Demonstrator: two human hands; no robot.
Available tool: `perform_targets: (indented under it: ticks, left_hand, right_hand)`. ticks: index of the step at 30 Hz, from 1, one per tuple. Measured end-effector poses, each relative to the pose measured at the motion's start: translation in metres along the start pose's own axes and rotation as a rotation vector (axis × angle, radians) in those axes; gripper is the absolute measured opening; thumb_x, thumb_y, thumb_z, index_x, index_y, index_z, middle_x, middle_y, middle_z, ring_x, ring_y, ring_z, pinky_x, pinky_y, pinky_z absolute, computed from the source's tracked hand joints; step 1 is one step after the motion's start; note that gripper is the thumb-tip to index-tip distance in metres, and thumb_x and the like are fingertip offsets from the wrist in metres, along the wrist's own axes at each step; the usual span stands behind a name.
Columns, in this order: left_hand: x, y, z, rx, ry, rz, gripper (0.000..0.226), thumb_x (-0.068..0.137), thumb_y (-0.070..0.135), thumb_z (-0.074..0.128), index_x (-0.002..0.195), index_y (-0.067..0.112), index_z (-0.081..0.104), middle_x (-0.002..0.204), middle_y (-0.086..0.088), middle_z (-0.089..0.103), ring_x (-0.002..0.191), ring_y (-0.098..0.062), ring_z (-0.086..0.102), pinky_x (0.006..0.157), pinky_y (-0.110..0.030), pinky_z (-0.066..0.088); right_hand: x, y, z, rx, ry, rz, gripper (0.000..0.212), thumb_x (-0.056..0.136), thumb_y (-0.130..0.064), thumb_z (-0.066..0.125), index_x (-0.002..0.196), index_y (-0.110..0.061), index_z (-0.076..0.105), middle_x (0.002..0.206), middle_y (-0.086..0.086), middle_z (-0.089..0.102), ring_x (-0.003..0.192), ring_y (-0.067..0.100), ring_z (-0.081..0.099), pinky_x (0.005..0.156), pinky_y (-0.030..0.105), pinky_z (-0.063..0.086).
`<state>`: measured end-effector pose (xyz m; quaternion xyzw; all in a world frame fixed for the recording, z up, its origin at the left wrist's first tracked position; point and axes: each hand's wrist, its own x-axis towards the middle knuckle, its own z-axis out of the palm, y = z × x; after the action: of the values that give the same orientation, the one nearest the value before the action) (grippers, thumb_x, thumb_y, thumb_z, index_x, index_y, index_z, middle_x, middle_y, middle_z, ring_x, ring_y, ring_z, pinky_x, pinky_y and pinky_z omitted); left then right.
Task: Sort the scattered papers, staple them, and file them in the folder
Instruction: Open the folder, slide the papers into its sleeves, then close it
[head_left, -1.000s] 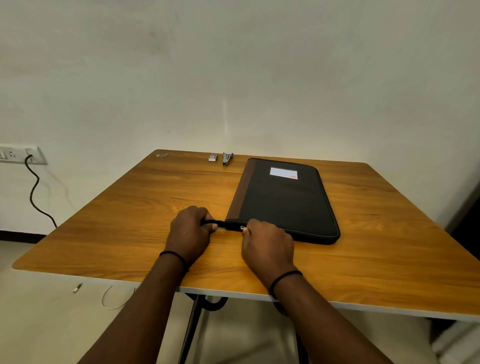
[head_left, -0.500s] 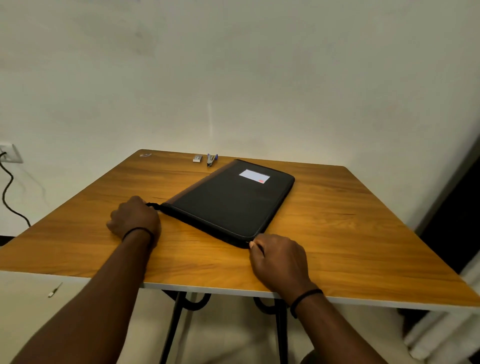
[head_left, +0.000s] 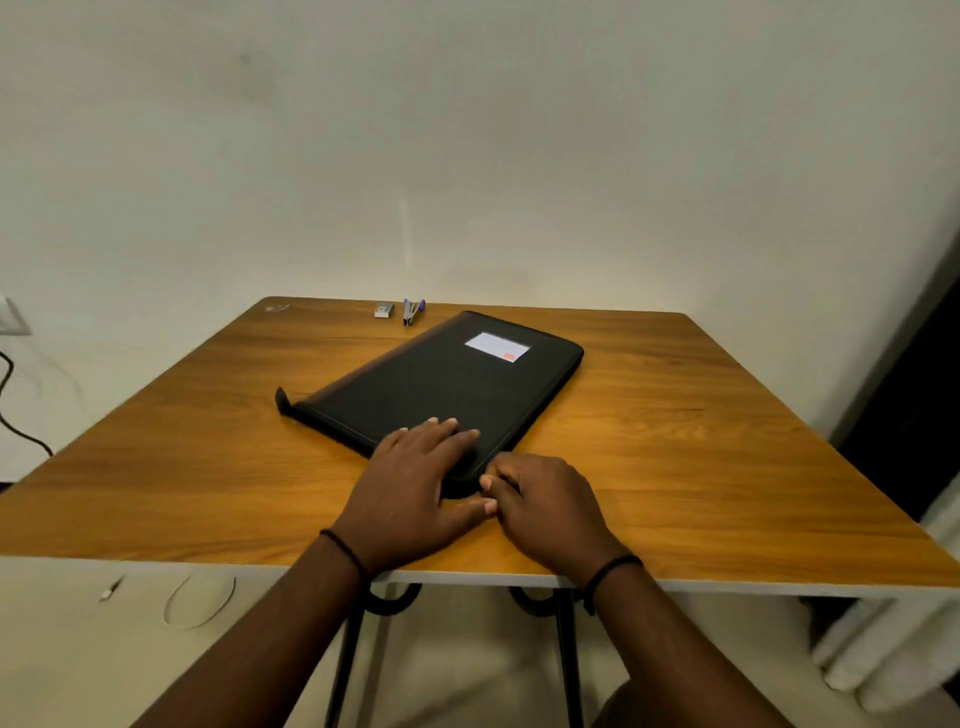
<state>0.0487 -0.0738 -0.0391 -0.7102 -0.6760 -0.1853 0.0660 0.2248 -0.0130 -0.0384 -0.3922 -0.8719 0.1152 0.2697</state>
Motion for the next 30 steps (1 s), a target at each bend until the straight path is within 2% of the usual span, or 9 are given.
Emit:
perform_targets:
  ticks: [4,9,12,15,19,22,25,27,30]
  left_hand:
    - [0.01,0.002,-0.002,0.172,-0.12,0.045,0.103,0.076,0.084,-0.007,0.155,0.027,0.025,0.162,-0.005,0.028,0.15,-0.023,0.022,0.12,-0.039,0.019]
    - [0.008,0.003,-0.006,0.215,-0.208,0.035,0.093,0.078,0.065,-0.011,0.157,0.026,0.015,0.164,-0.005,0.019,0.152,-0.023,0.015,0.122,-0.037,0.016]
    - [0.003,-0.004,-0.01,0.15,-0.182,0.029,0.081,0.087,0.062,-0.001,0.156,0.027,0.021,0.163,-0.003,0.023,0.152,-0.021,0.017,0.122,-0.035,0.015]
    - [-0.004,-0.017,-0.013,0.085,-0.137,0.043,0.054,0.105,0.041,0.034,0.155,0.029,0.023,0.163,0.0,0.023,0.152,-0.019,0.016,0.122,-0.033,0.012]
    - [-0.02,-0.049,-0.021,0.068,-0.089,0.092,0.057,0.102,0.026,0.05,0.153,0.031,0.026,0.161,0.005,0.026,0.151,-0.015,0.019,0.119,-0.027,0.009]
    - [-0.039,-0.082,-0.034,0.107,-0.047,0.062,0.064,0.092,0.014,0.065,0.148,0.028,0.037,0.154,0.001,0.04,0.144,-0.019,0.034,0.116,-0.035,0.024]
    - [-0.055,-0.115,-0.047,0.168,0.015,-0.109,0.066,0.082,0.004,0.074,0.141,0.021,0.049,0.143,-0.006,0.054,0.131,-0.029,0.053,0.104,-0.046,0.042]
    - [-0.06,-0.125,-0.054,0.205,0.002,-0.211,0.063,0.083,0.005,0.073,0.14,0.017,0.05,0.142,-0.009,0.055,0.128,-0.033,0.056,0.102,-0.049,0.044]
    - [-0.055,-0.107,-0.057,0.131,-0.027,-0.23,0.059,0.086,0.033,0.055,0.143,0.018,0.049,0.15,-0.004,0.046,0.141,-0.022,0.04,0.113,-0.039,0.029]
  right_hand:
    - [0.001,0.001,-0.001,0.057,-0.03,0.011,0.018,0.097,-0.035,0.053,0.083,-0.029,0.063,0.078,-0.01,0.063,0.071,0.006,0.055,0.061,0.027,0.045]
    - [0.004,0.004,-0.003,0.051,0.005,0.029,0.019,0.096,-0.037,0.055,0.083,-0.027,0.065,0.077,-0.011,0.064,0.07,0.006,0.055,0.058,0.023,0.041]
    - [0.009,0.008,-0.002,0.002,0.04,0.066,0.02,0.095,-0.041,0.055,0.084,-0.027,0.066,0.078,-0.011,0.065,0.071,0.006,0.056,0.059,0.026,0.044]
    - [0.016,0.014,-0.004,-0.023,0.056,0.117,0.021,0.095,-0.041,0.056,0.083,-0.028,0.066,0.077,-0.012,0.064,0.07,0.005,0.055,0.054,0.022,0.037]
    - [0.027,0.02,-0.004,-0.049,0.077,0.155,0.02,0.096,-0.039,0.056,0.084,-0.028,0.067,0.077,-0.013,0.063,0.069,0.005,0.054,0.052,0.02,0.033]
    - [0.036,0.025,-0.003,-0.058,0.092,0.214,0.02,0.096,-0.038,0.056,0.083,-0.028,0.067,0.076,-0.012,0.063,0.069,0.006,0.055,0.054,0.024,0.04]
    - [0.042,0.03,-0.004,-0.035,0.099,0.26,0.021,0.096,-0.038,0.057,0.083,-0.027,0.069,0.078,-0.013,0.065,0.073,0.008,0.058,0.06,0.026,0.045]
    - [0.042,0.031,-0.003,0.016,0.073,0.227,0.02,0.096,-0.038,0.058,0.084,-0.027,0.07,0.08,-0.014,0.066,0.072,0.004,0.058,0.062,0.026,0.047]
    - [0.04,0.031,-0.002,0.072,0.05,0.173,0.019,0.096,-0.036,0.059,0.084,-0.027,0.071,0.084,-0.015,0.068,0.074,0.001,0.058,0.063,0.024,0.047]
